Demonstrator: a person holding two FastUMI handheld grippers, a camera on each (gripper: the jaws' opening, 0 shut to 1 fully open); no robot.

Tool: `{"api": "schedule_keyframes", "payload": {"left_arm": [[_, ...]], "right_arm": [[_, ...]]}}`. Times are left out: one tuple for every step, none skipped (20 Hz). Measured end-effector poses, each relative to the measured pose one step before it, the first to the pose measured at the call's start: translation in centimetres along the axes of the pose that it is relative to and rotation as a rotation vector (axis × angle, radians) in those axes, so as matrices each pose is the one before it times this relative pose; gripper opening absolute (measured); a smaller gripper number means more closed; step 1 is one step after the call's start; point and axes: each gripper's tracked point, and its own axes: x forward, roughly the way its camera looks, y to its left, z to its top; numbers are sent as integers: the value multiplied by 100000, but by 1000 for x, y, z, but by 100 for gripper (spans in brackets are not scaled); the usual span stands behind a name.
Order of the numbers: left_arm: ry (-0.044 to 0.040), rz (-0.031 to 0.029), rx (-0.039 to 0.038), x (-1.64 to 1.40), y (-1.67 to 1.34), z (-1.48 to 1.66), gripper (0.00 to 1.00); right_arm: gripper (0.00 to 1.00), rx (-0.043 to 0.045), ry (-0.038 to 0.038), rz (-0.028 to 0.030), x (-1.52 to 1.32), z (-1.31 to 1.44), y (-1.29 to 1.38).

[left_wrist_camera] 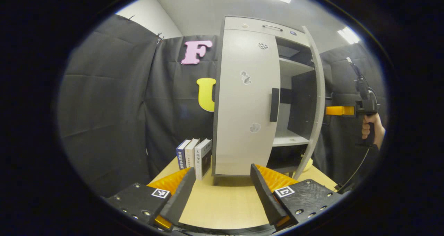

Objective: Open the right door of the double-door shoe cabinet with the right hand, and open the left door with the left hand.

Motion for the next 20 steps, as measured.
{"api": "schedule_keyframes", "payload": {"left_arm": [[147,-512,-162,134,-279,-117,94],[214,-550,-133,199,-293,-34,94],[196,-497,-19,195,-323,-66,94],[226,-396,-5,243,-286,-13,93],[236,-506,-8,177,-347,-11,93],[9,-524,46,237,-344,114,93],[-312,-382,245,151,-318,119,93],[-189,-34,361,102,-234,56,93],[177,199,248,212,-171,-80,93],[424,332,-107,177,-201,-45,93],[178,295,-481,225,-336,-67,93],[181,412,-811,233,-271,-87,93],[330,540,-1085,255,-301,-148,93],[46,488,-1217,207,-407,20,93],[-66,606,-925,183,-304,86,93],[-578,714,-458,195,-352,288,93],[-894,556,13,224,-360,310,94],[-820,409,460,349,-340,385,94],[-370,354,618,345,-318,228,94],[17,309,486,527,-350,230,93]], "right_arm": [[6,1153,-94,-873,-498,-31,-610],[6,1376,73,-648,-518,-8,-678],[6,1459,8,-464,-291,95,-571],[6,1028,-112,-224,-277,66,-514],[6,575,-40,-214,-374,59,-590],[6,436,-49,-563,-191,85,-557],[6,-228,80,-600,-161,-28,-552],[4,-425,-35,-705,-227,93,-500],[5,-670,208,-661,-285,-23,-579],[5,-417,-80,-600,-291,93,-676],[5,357,217,-68,-268,-42,-746],[5,584,163,-270,-285,83,-822],[5,540,-180,-403,-325,78,-970],[5,355,-318,-543,-149,136,-997],[5,480,-569,-959,-127,133,-1216],[4,508,-508,-1445,18,248,-1298],[4,1310,-286,-2192,199,228,-1551],[4,2256,-532,-291,309,391,-1282],[3,4524,369,7378,200,219,614],[4,601,1178,3293,177,-265,868]]}}
